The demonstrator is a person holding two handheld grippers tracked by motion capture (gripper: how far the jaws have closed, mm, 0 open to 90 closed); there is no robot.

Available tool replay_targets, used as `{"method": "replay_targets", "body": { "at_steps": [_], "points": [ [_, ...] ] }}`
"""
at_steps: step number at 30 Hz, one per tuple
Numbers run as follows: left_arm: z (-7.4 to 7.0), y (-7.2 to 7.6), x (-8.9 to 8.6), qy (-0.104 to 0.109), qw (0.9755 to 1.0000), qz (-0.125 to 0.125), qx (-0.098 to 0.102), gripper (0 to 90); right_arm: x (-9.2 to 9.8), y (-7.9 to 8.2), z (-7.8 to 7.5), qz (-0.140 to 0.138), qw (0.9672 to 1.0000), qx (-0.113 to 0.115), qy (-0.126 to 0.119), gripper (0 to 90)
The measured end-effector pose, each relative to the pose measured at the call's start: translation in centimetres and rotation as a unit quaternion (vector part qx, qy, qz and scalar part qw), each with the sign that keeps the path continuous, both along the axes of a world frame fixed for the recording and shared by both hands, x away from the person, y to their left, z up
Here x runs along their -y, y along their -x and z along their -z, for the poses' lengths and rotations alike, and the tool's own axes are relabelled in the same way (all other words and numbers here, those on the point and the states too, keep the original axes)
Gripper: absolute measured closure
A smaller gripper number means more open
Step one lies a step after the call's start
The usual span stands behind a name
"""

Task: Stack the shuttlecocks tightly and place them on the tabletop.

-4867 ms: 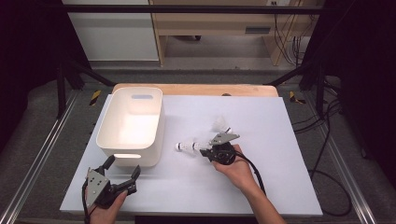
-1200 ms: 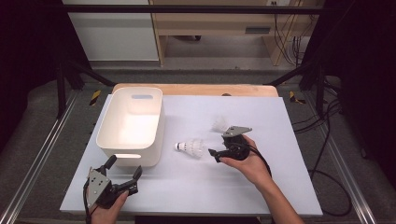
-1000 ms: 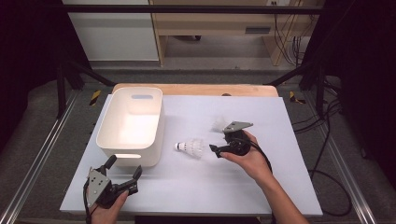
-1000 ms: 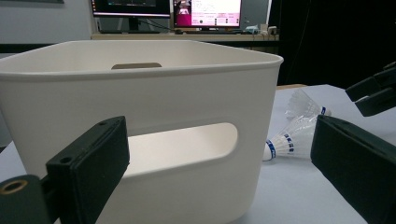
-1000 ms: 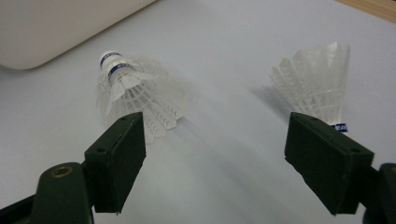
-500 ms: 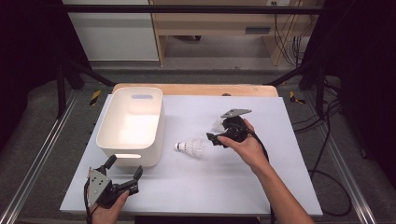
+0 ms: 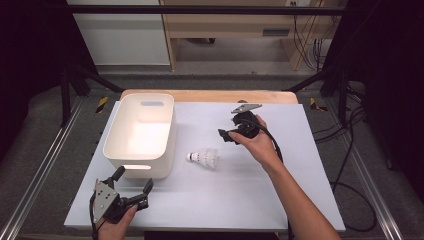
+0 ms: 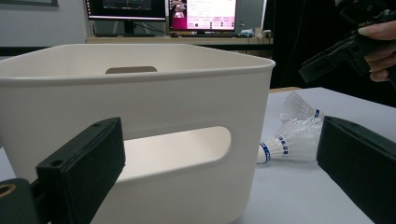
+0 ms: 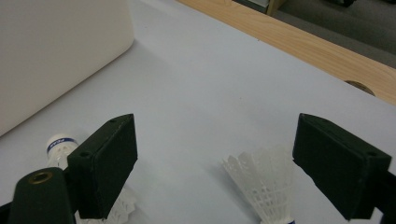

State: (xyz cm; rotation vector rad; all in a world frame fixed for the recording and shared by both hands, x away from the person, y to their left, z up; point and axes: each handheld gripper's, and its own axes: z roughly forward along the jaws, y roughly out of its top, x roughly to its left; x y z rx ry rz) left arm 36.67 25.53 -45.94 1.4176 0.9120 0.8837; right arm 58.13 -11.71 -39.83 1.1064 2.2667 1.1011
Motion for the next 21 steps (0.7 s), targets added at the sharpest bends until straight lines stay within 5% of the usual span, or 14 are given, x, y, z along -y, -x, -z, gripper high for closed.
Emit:
{"method": "replay_targets", "body": {
  "at_steps": [13,21],
  "points": [
    [0.0,0.0,0.0,0.0,1.0,0.0,0.001,1.3,-0.7,-1.4,0.8,0.011,0.9999,-0.005,-0.004,9.8],
    [0.0,0.1,0.0,0.0,1.0,0.0,0.002,1.4,-0.7,-1.7,1.0,0.016,0.9998,0.01,0.001,30.6]
  ]
}}
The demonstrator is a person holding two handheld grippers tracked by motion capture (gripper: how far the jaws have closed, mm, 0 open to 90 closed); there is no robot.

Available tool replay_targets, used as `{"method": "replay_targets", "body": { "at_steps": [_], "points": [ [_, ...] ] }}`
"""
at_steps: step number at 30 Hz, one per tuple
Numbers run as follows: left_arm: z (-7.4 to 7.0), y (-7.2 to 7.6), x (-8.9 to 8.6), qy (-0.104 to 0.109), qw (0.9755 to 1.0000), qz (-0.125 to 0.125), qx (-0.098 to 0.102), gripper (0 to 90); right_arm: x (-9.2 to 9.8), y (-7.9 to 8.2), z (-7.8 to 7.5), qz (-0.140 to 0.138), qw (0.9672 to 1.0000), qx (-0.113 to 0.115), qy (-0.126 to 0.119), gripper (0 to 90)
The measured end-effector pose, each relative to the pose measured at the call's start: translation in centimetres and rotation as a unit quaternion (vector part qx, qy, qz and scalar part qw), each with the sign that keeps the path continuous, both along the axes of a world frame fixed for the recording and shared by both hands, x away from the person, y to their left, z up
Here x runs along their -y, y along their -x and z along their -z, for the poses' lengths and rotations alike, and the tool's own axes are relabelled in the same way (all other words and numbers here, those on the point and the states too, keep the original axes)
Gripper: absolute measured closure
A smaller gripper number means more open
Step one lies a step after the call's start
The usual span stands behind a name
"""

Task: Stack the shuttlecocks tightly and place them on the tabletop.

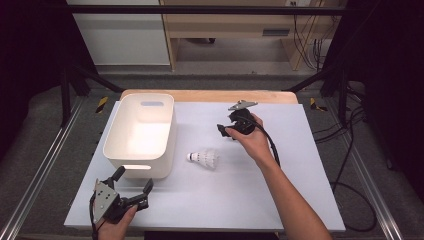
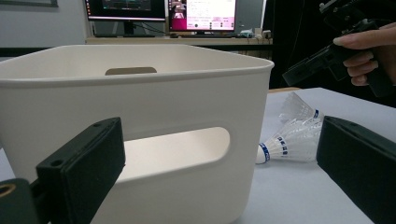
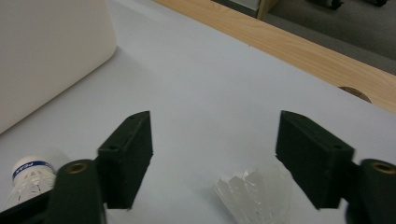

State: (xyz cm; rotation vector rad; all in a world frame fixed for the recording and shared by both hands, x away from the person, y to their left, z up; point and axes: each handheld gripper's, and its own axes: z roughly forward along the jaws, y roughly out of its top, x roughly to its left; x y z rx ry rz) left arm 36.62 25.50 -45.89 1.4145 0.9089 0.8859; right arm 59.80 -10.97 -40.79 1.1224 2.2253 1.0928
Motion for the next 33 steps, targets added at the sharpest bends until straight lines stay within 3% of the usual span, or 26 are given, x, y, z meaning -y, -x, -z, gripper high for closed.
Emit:
{"method": "replay_targets", "body": {
  "at_steps": [5,10,15,33],
  "points": [
    [0.0,0.0,0.0,-0.002,1.0,0.001,-0.001,1.4,0.2,-0.3,0.0,0.002,1.0,0.007,0.001,46.0],
    [0.0,0.0,0.0,-0.002,1.0,0.001,-0.001,1.4,0.3,-0.7,0.3,0.011,0.9998,0.004,0.016,68.8],
    [0.0,0.0,0.0,-0.003,1.0,0.001,-0.001,1.5,0.5,-1.0,0.4,0.019,0.9997,0.01,0.014,87.4],
    [0.0,0.0,0.1,-0.003,1.0,0.002,-0.003,1.7,0.3,-1.7,0.8,0.03,0.9993,0.011,0.019,90.0]
  ]
}}
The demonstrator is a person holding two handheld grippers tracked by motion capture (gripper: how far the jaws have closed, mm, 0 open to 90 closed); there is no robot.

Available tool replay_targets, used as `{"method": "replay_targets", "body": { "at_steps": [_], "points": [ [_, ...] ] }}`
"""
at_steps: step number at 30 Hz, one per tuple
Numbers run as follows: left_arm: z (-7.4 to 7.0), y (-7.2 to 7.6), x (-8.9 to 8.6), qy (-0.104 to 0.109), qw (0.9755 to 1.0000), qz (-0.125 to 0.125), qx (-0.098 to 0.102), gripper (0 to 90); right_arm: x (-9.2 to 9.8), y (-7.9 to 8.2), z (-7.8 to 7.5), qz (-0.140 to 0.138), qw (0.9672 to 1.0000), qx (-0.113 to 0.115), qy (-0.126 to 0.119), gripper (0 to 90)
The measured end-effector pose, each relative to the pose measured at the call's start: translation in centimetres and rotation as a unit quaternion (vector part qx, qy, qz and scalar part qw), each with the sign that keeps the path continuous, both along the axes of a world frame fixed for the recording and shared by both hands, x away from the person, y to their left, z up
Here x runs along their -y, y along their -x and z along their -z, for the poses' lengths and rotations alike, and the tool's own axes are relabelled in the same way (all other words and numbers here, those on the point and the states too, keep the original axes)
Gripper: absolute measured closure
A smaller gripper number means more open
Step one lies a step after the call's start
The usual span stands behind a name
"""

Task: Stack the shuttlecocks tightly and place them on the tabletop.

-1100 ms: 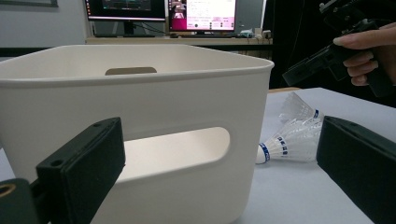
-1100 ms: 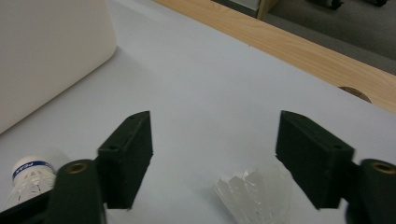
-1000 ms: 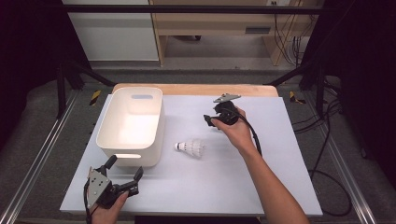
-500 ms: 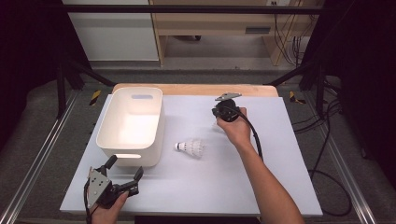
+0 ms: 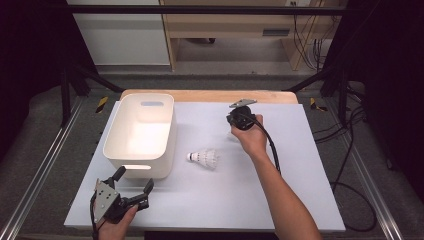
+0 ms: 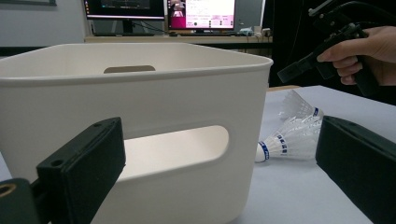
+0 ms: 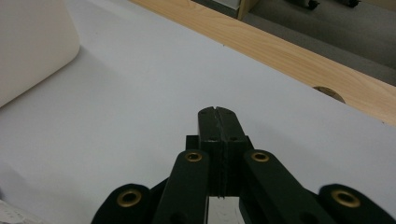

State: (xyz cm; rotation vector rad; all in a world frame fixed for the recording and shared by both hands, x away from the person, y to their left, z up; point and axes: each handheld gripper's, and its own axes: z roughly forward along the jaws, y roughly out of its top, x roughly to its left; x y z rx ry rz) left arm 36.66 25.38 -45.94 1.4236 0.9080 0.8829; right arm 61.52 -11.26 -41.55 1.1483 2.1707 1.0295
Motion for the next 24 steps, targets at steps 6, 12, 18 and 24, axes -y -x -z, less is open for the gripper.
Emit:
{"method": "replay_targets", "body": {
  "at_steps": [6,12,18,24],
  "points": [
    [0.0,0.0,0.0,0.002,1.0,0.001,0.0,1.7,-0.1,-0.3,0.4,0.003,1.0,-0.005,0.005,90.0],
    [0.0,0.0,0.0,0.002,1.0,0.001,0.0,1.8,-0.3,-0.2,0.9,-0.001,0.9997,-0.014,0.022,90.0],
    [0.0,0.0,0.1,-0.001,1.0,0.003,-0.001,1.8,-0.4,-0.2,1.1,-0.002,0.9993,-0.02,0.032,90.0],
    [0.0,0.0,0.0,-0.002,1.0,0.003,-0.002,1.9,-0.5,-0.3,1.3,-0.007,0.9986,-0.025,0.047,90.0]
  ]
}}
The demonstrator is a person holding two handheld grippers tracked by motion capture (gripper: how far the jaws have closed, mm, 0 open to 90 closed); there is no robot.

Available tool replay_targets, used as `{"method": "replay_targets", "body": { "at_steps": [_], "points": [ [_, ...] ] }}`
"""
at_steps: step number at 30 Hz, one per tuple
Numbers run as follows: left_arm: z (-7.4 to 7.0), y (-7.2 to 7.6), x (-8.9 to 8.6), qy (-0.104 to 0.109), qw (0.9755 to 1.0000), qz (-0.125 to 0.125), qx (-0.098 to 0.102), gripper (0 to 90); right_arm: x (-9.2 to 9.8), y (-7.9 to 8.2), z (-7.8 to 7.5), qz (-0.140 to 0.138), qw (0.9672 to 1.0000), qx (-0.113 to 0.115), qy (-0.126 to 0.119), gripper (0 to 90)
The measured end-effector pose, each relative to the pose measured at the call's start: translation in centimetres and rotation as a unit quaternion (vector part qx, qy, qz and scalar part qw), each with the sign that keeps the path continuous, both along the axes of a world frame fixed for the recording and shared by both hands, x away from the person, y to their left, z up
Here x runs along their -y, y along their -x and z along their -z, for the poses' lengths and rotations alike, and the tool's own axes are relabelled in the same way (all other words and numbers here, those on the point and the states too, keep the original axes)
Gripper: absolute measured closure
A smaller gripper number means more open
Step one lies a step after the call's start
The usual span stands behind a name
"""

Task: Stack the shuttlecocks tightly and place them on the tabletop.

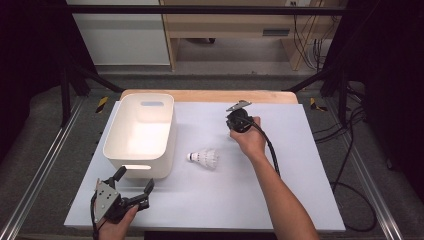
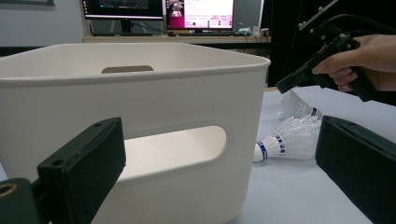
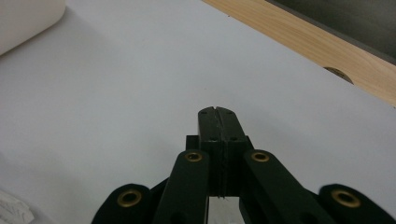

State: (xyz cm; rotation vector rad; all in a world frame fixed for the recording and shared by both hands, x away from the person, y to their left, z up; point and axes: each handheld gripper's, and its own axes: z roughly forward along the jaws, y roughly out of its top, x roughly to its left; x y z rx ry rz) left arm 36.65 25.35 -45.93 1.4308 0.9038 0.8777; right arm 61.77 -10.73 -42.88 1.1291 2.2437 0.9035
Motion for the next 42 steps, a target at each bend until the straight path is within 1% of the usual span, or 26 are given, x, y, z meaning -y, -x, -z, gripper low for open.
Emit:
{"method": "replay_targets", "body": {
  "at_steps": [5,9,11,16,19,24,26,33,38,42],
  "points": [
    [0.0,0.0,0.1,0.001,1.0,0.002,0.0,1.9,0.1,0.2,0.1,-0.001,1.0,-0.005,0.008,90.0],
    [0.0,0.0,0.1,0.002,1.0,0.001,-0.001,2.0,0.2,0.7,0.0,-0.007,0.9999,-0.005,0.015,90.0],
    [0.0,0.0,0.1,0.002,1.0,0.002,-0.001,2.1,0.2,1.0,0.0,-0.009,0.9997,-0.003,0.021,90.0],
    [0.0,0.0,0.1,0.001,1.0,0.002,-0.001,2.1,0.8,2.1,0.1,-0.011,0.9996,-0.011,0.023,90.0],
    [0.0,0.0,0.1,0.003,1.0,0.002,0.0,2.1,1.3,2.9,0.1,-0.015,0.9995,-0.01,0.026,90.0],
    [0.0,0.0,0.2,0.001,1.0,0.003,0.0,2.1,2.4,4.3,0.1,-0.016,0.9995,-0.013,0.024,90.0],
    [0.0,0.0,0.2,0.001,1.0,0.003,0.0,2.1,2.8,4.9,0.2,-0.019,0.9994,-0.013,0.026,90.0],
    [0.0,0.1,0.3,-0.002,1.0,0.005,0.0,2.2,3.7,6.5,0.5,-0.023,0.9995,-0.014,0.018,90.0],
    [0.0,0.1,0.3,-0.001,1.0,0.004,0.0,2.2,4.0,7.3,0.9,-0.028,0.9994,-0.016,0.016,90.0],
    [0.0,0.1,0.3,-0.004,1.0,0.004,0.0,2.2,4.2,7.6,1.2,-0.03,0.9993,-0.016,0.017,90.0]
  ]
}}
